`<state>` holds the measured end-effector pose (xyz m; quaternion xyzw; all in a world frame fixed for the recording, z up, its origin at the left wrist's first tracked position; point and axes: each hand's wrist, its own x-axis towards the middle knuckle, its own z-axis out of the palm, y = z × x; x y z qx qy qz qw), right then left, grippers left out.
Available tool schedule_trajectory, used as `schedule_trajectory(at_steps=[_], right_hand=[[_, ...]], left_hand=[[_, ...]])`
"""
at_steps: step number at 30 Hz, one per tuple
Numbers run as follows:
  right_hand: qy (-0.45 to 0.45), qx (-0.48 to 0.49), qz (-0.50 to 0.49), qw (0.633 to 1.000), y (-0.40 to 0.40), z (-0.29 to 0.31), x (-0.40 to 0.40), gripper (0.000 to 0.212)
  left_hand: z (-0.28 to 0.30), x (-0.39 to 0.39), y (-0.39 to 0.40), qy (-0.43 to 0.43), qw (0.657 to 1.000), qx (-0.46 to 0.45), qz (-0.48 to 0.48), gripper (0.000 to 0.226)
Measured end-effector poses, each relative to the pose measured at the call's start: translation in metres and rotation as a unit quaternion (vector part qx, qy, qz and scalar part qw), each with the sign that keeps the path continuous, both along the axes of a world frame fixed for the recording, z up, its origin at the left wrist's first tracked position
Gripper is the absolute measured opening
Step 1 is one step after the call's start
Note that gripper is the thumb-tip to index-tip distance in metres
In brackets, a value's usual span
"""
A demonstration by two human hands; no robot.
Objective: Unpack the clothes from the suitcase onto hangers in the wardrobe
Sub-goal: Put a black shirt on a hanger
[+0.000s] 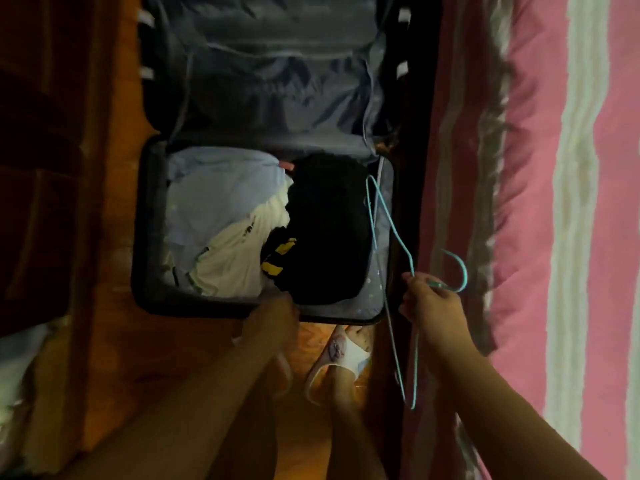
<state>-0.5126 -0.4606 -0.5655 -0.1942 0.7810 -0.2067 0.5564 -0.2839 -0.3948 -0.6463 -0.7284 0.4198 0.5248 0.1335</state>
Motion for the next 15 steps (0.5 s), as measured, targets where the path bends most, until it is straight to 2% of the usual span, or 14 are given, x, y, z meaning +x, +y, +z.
schedule_trajectory(at_steps=[6,8,9,11,12,15], right_hand=[[0.016,0.016,-0.037,0.999,0.021,-0.118,0.014,0.014],[0.018,0.017,-0.050,0.998,0.026,-0.136,0.020,0.016],[0.018,0.018,-0.054,0.998,0.027,-0.141,0.023,0.017],[0.015,0.017,-0.070,0.997,0.030,-0.143,0.031,0.017],[0.014,0.018,-0.079,0.997,0.030,-0.141,0.035,0.017],[0.012,0.033,-0.099,0.994,0.029,-0.117,0.043,0.014]], left_hand=[[-0.183,0.052,-0.035,-0.063,0.996,-0.062,0.008,0.047],[-0.200,0.053,-0.041,-0.075,0.990,-0.118,0.013,0.066],[-0.200,0.053,-0.041,-0.068,0.988,-0.134,0.022,0.058],[-0.187,0.052,-0.039,-0.085,0.990,-0.109,0.034,0.022],[-0.181,0.050,-0.036,-0.080,0.990,-0.106,0.036,0.014],[-0.144,0.049,-0.027,-0.017,0.993,-0.093,0.076,0.015]])
